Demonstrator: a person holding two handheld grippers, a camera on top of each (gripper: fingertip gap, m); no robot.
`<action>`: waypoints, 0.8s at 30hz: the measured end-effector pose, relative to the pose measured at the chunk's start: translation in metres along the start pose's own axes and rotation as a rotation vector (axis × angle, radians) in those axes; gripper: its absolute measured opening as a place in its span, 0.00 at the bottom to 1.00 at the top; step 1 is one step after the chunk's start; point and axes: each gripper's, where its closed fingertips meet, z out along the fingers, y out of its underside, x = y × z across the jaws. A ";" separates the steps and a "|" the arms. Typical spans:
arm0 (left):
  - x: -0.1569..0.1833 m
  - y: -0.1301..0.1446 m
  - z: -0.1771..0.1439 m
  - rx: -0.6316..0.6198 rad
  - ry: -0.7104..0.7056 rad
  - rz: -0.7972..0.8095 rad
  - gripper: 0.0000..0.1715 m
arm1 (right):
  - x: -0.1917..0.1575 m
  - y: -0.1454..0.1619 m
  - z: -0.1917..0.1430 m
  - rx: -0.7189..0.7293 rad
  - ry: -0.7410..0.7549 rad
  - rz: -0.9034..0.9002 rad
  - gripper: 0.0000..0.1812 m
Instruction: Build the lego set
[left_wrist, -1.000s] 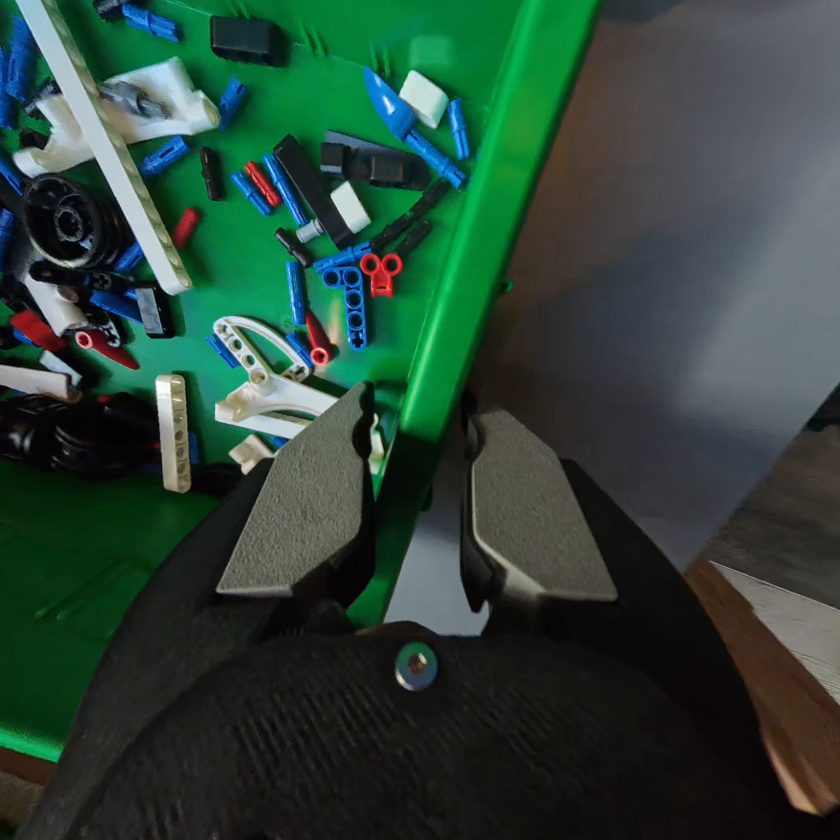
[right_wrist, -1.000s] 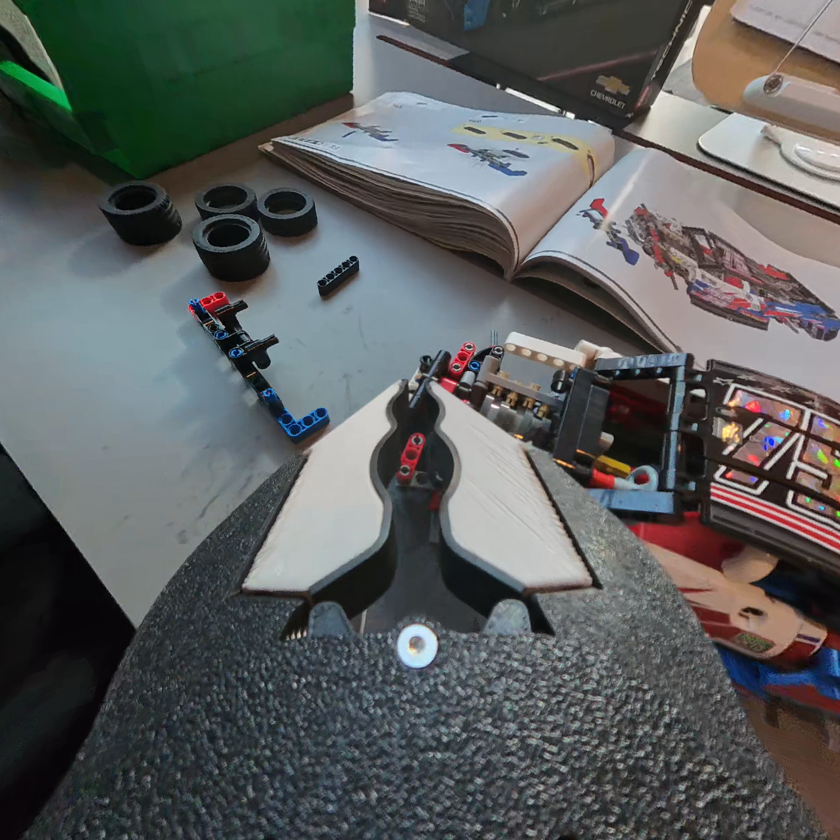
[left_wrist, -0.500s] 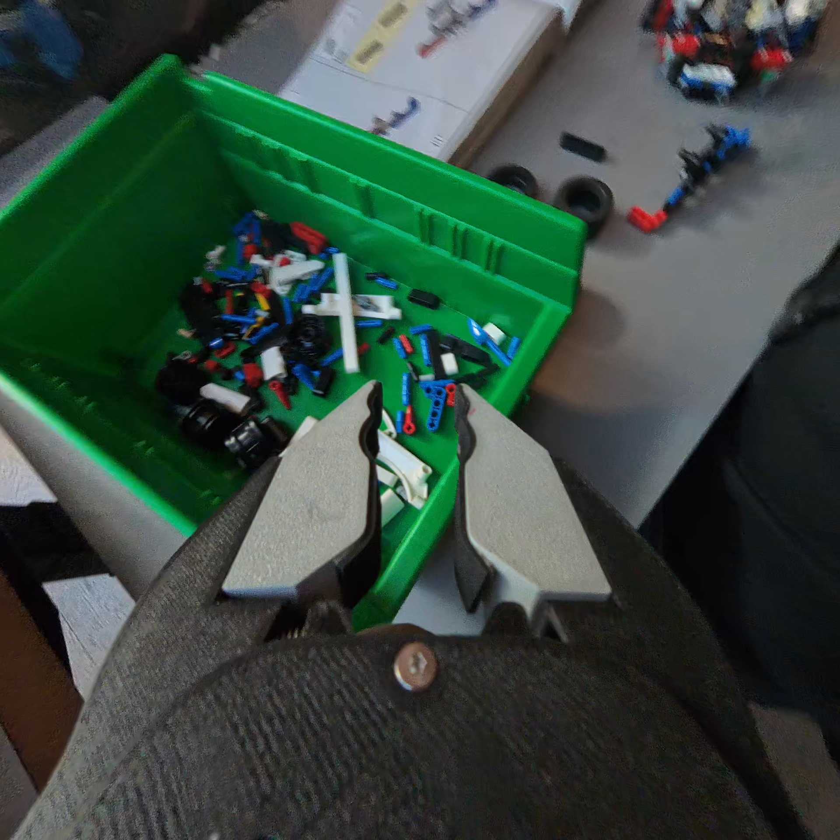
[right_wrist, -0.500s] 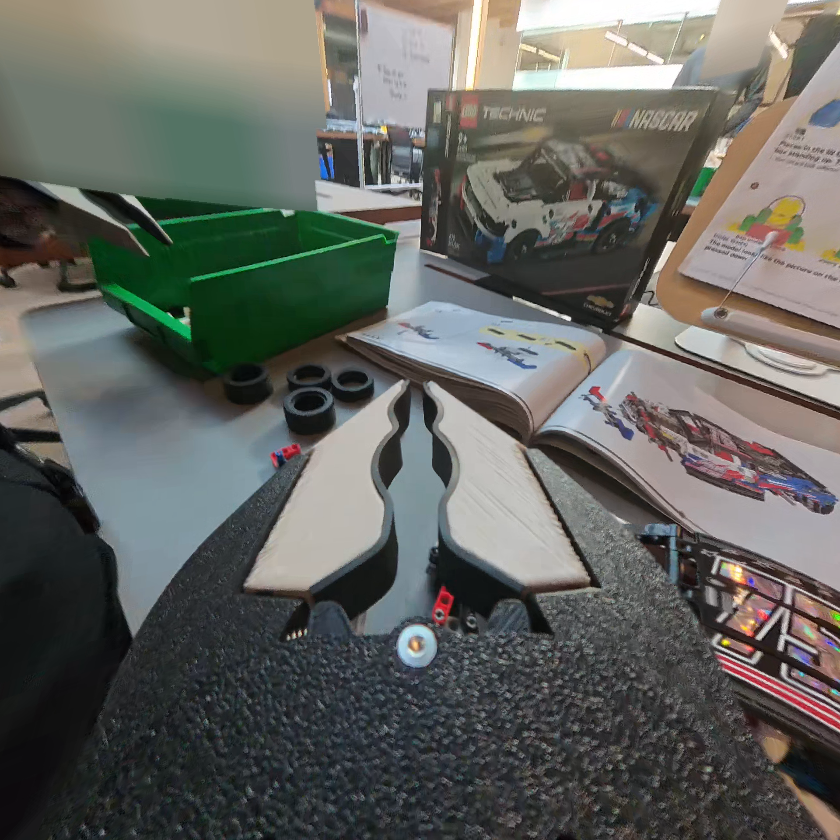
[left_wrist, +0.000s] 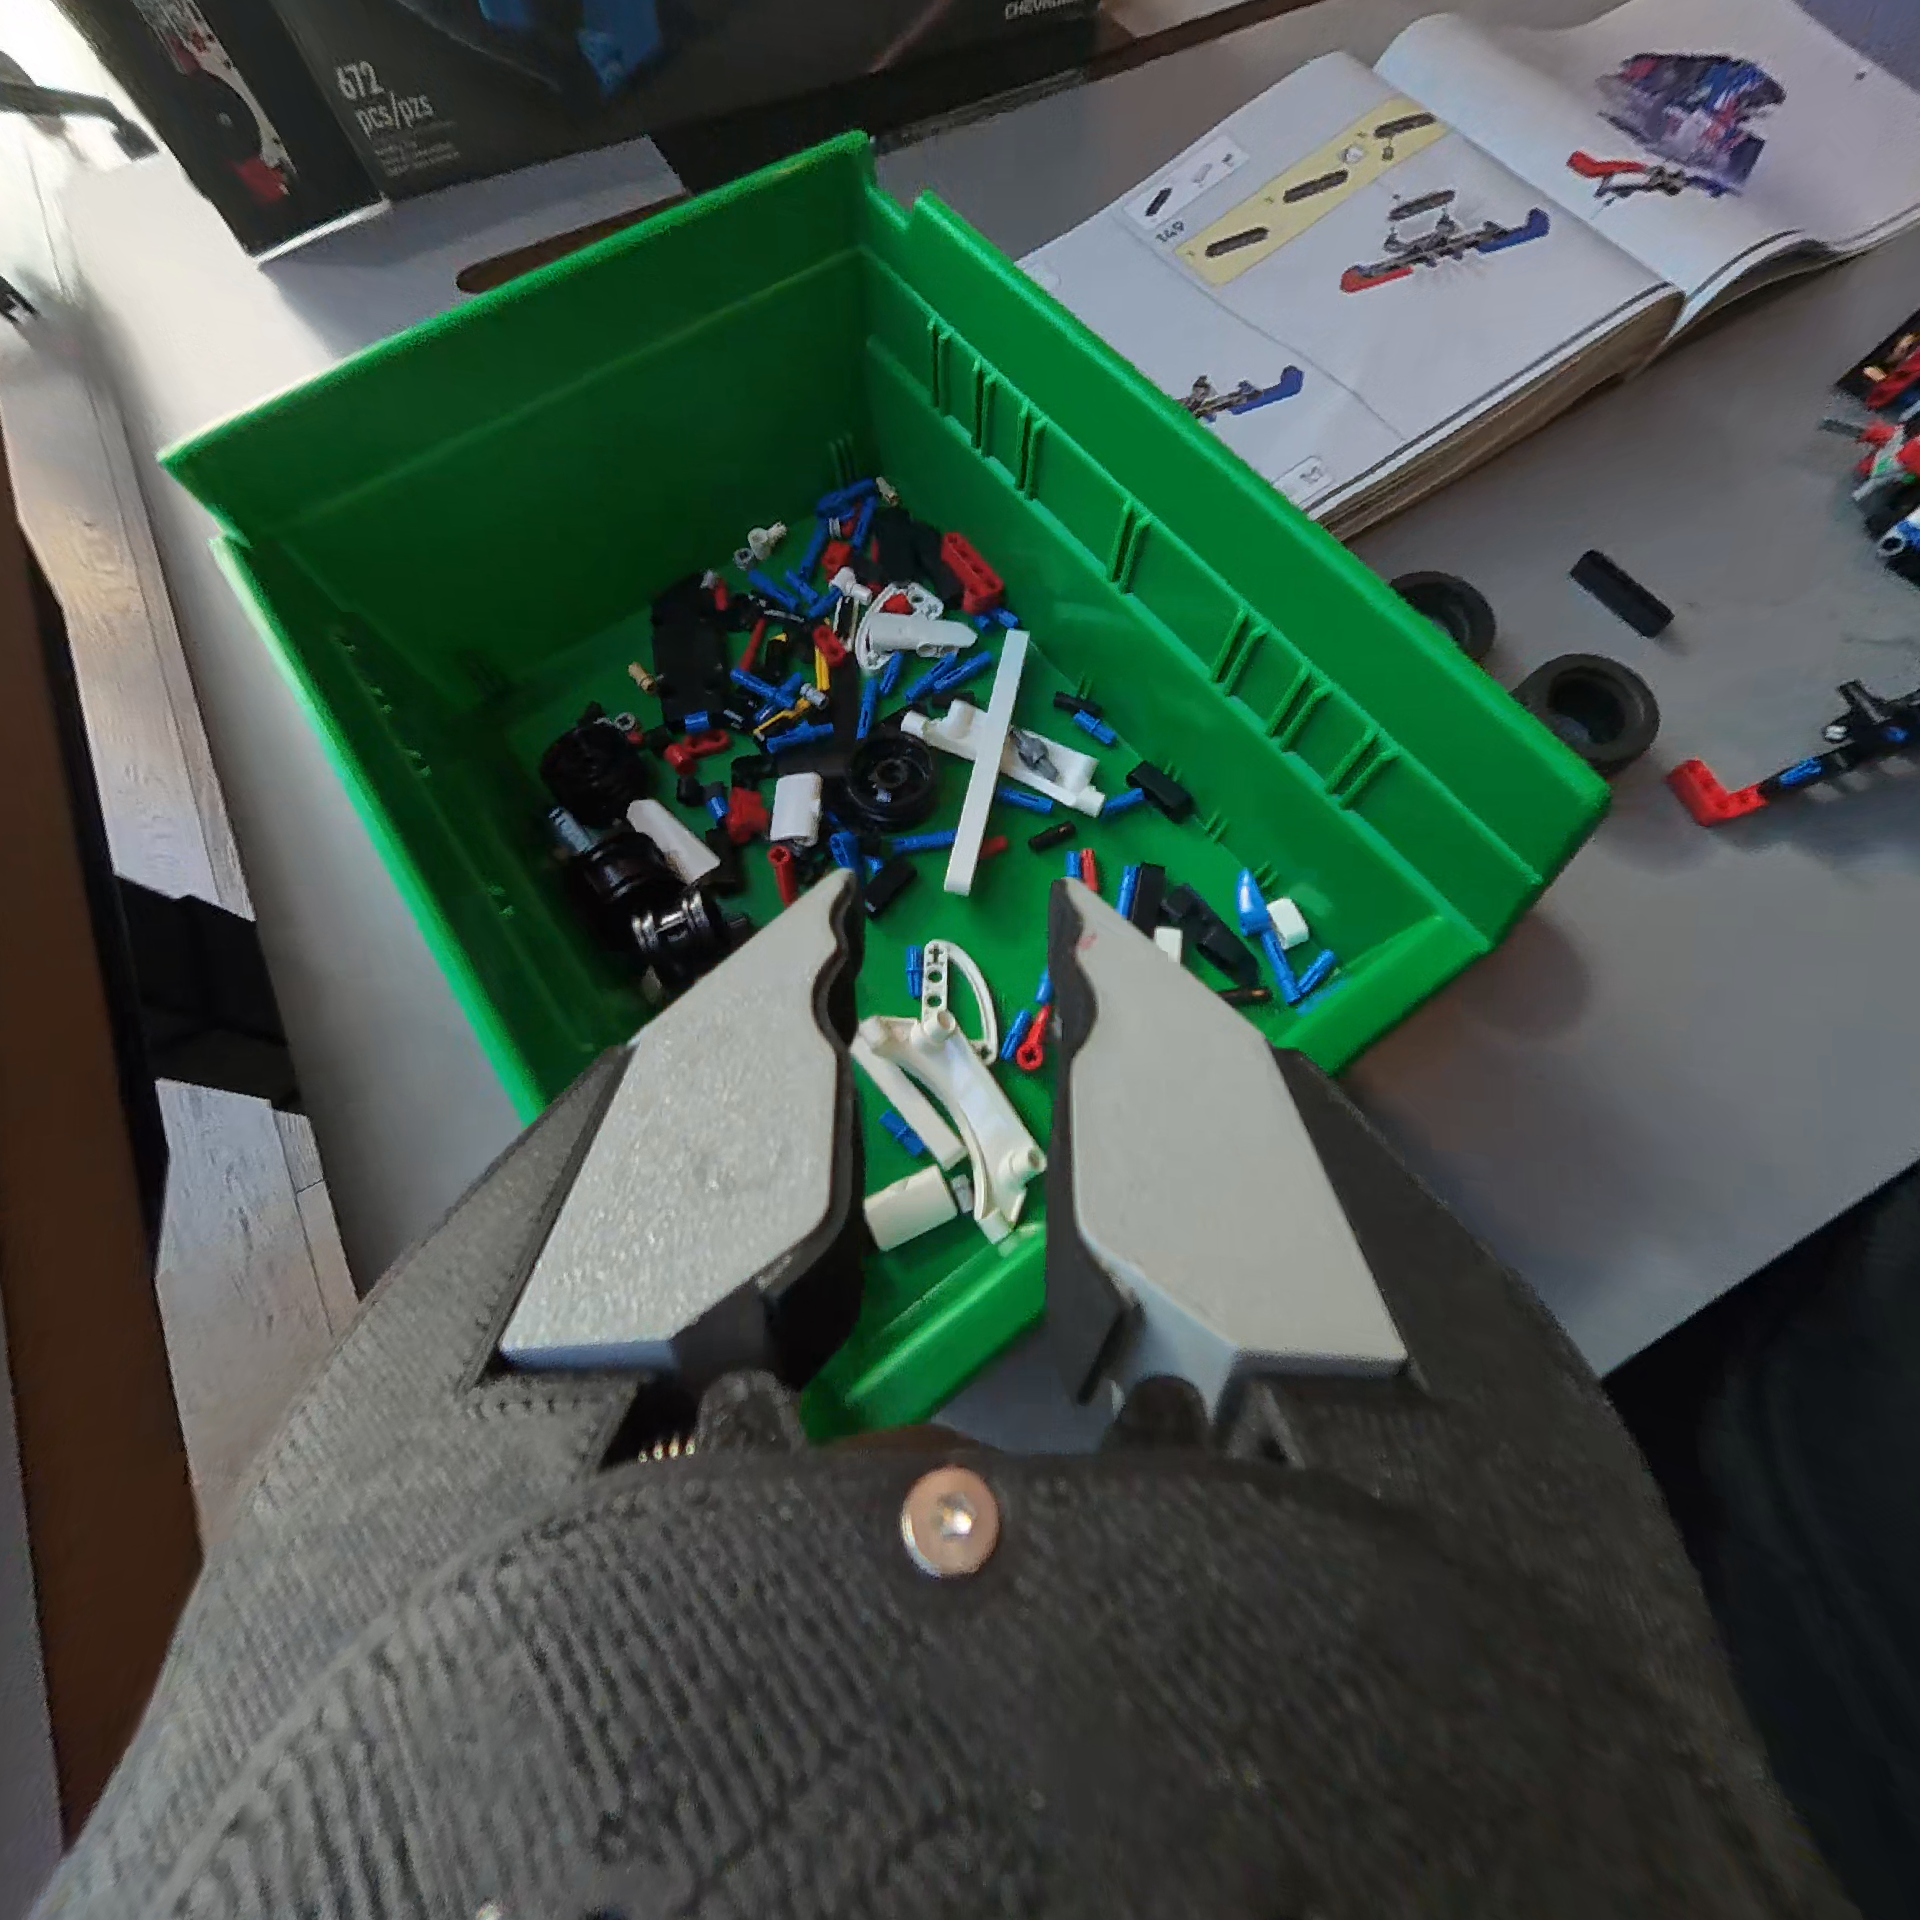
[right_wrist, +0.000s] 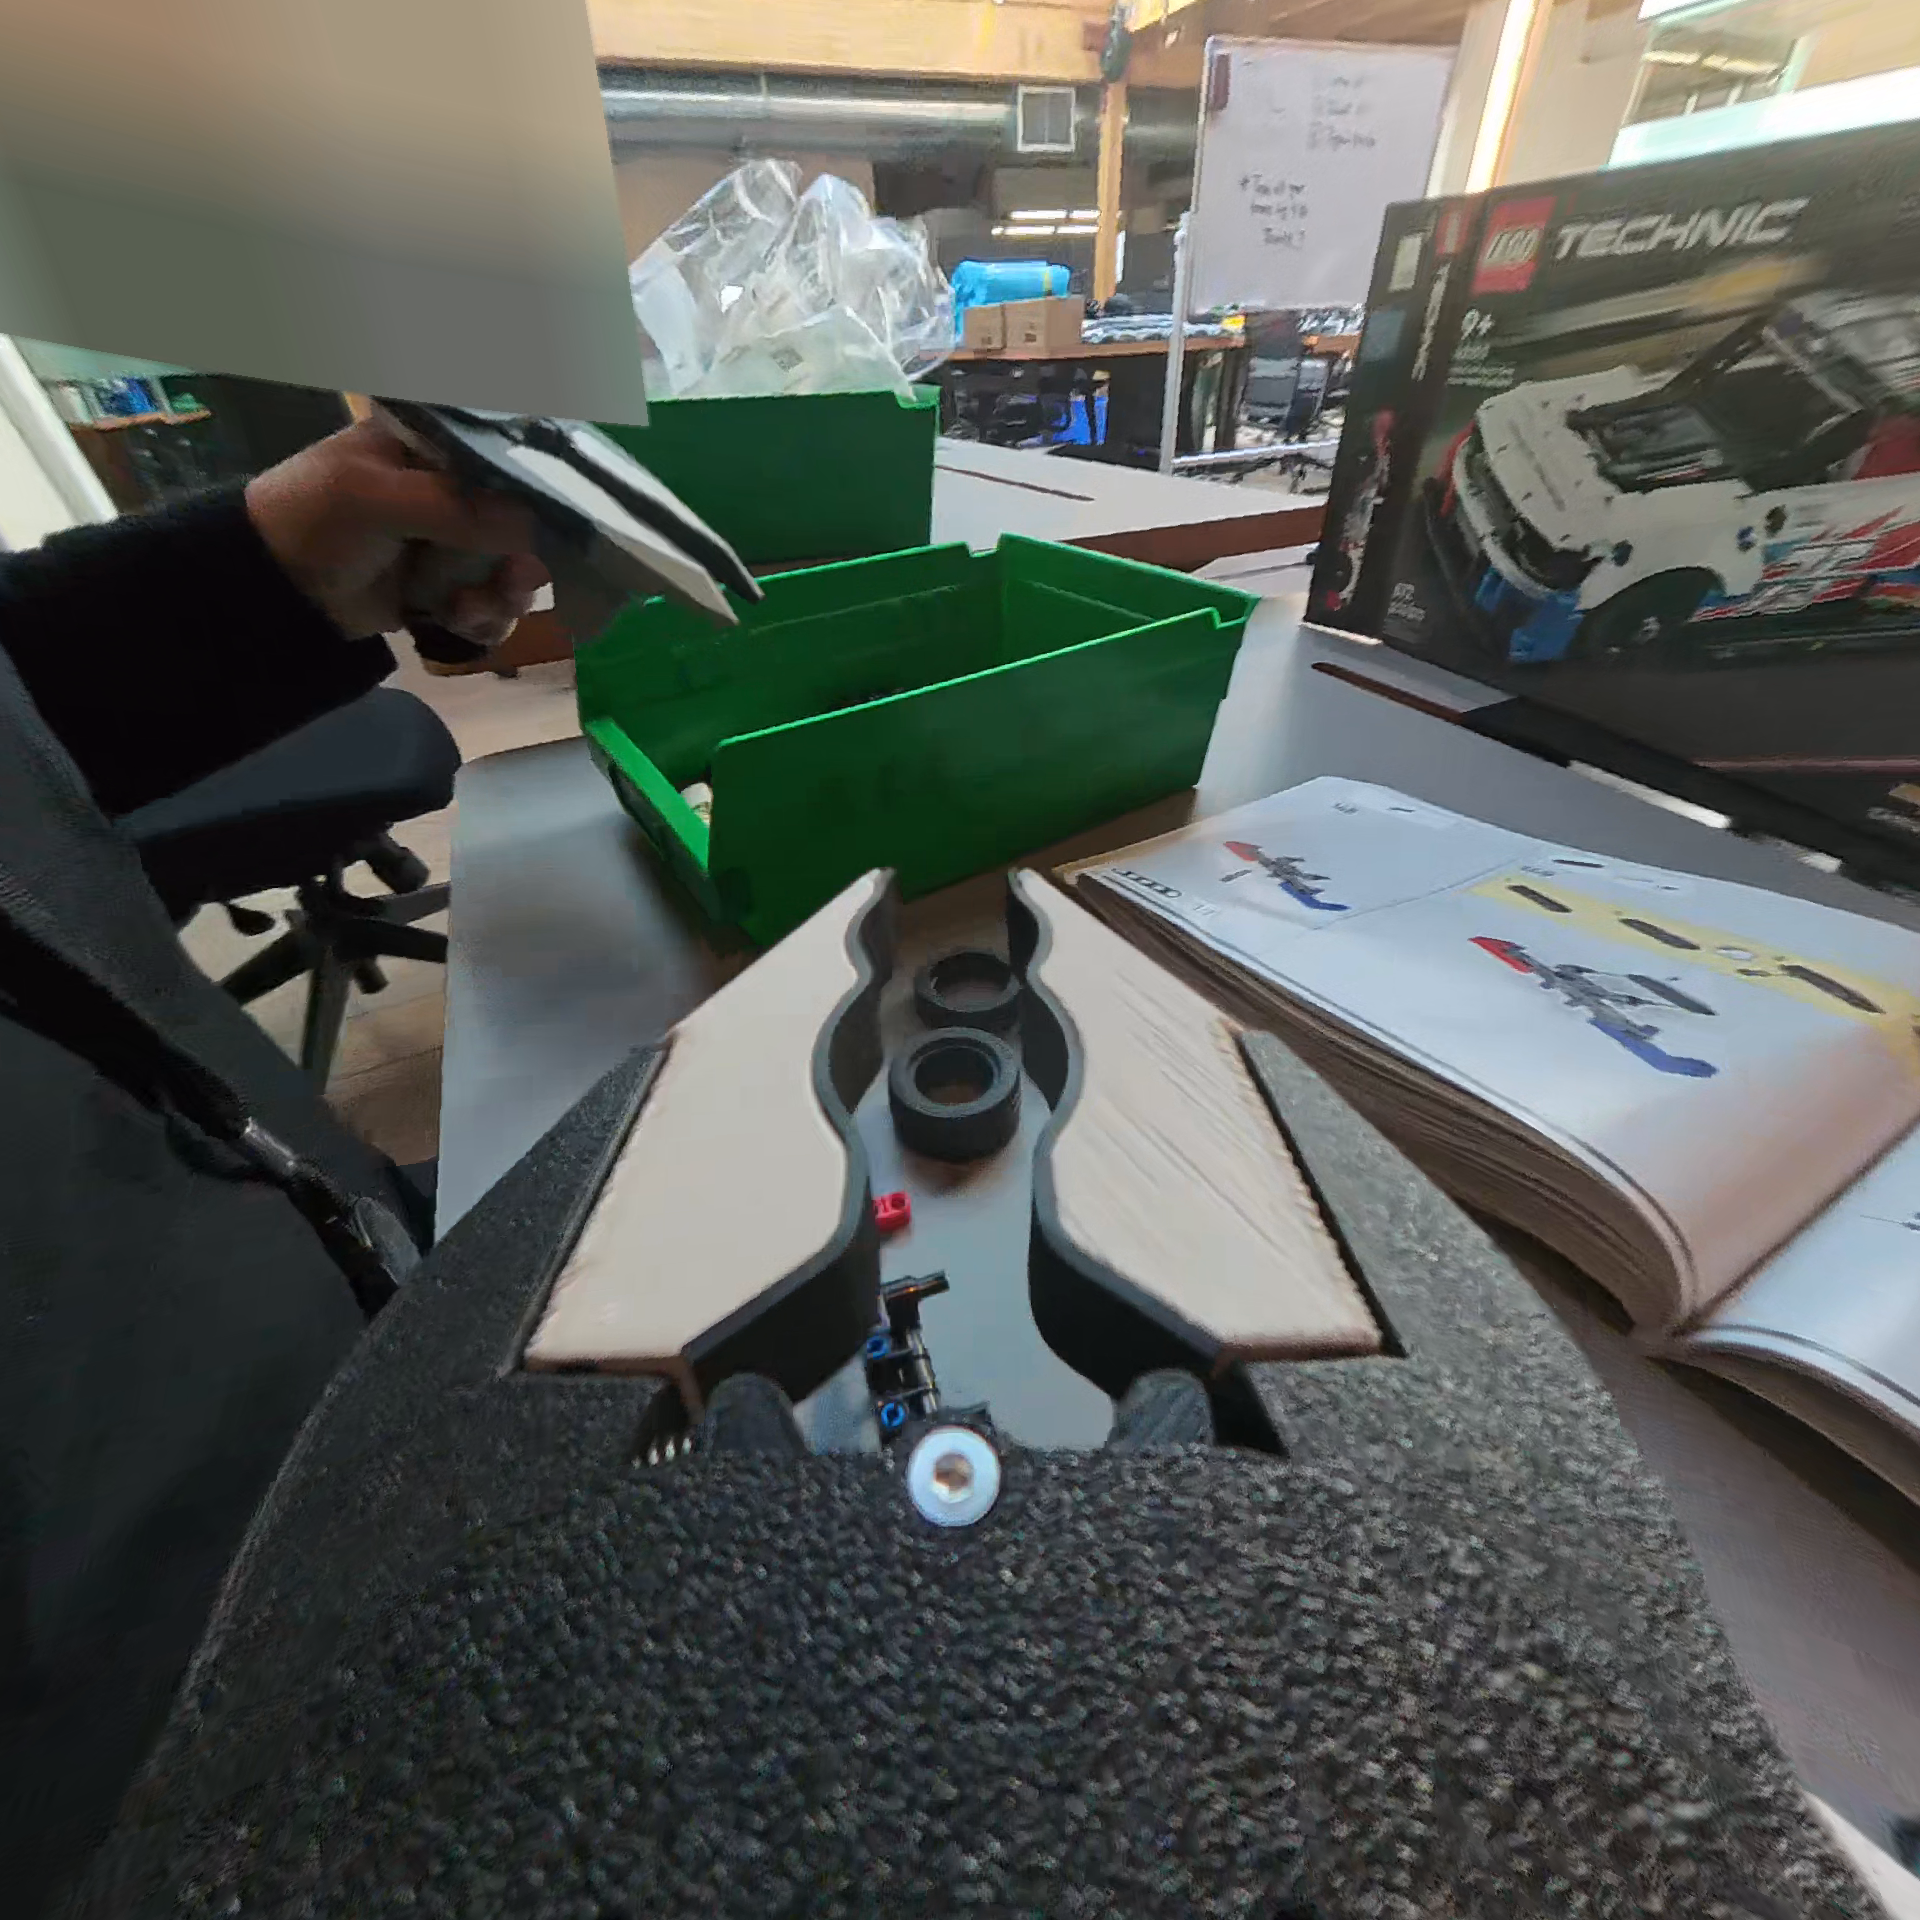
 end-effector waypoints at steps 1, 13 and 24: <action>0.006 -0.006 0.003 0.019 0.035 -0.011 0.19 | -0.003 0.005 0.006 -0.023 -0.026 0.003 0.14; 0.058 -0.017 0.049 0.046 0.166 0.102 0.18 | -0.019 0.028 0.014 -0.081 -0.056 -0.018 0.14; 0.058 -0.006 0.057 0.028 0.193 0.119 0.16 | 0.005 0.039 -0.054 -0.377 0.063 -0.091 0.10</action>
